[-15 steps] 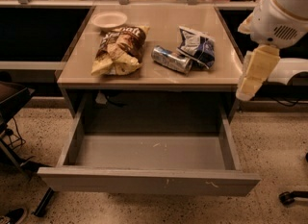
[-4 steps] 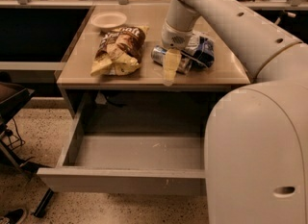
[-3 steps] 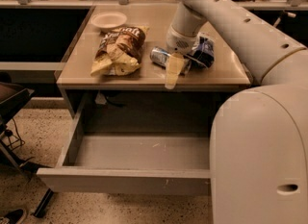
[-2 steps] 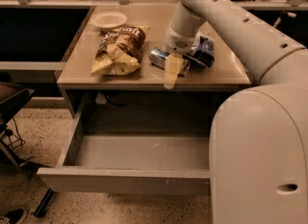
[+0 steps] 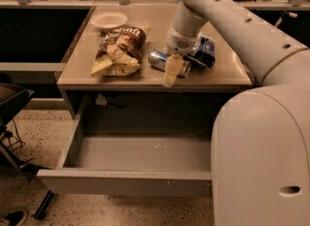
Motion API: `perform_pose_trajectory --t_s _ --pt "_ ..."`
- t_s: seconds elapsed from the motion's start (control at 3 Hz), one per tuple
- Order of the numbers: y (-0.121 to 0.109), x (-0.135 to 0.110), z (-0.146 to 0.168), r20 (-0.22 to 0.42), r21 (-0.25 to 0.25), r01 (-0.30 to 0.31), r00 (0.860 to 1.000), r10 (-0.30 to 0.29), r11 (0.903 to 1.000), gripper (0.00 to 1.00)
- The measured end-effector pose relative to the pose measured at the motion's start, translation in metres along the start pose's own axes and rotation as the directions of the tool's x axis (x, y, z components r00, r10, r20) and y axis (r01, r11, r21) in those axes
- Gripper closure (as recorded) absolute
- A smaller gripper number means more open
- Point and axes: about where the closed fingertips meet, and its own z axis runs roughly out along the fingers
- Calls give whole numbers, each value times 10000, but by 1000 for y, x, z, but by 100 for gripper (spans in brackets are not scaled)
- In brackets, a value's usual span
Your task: Place redbull can into top drawer
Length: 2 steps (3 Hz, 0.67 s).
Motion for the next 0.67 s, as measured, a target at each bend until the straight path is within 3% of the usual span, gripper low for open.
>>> perform_pose_trajectory --t_s 0.33,0.67 --pt "5 6 -15 -143 319 -235 9996 240 9992 65" --pt "25 30 -56 -410 1191 -1165 9917 1221 9860 88"
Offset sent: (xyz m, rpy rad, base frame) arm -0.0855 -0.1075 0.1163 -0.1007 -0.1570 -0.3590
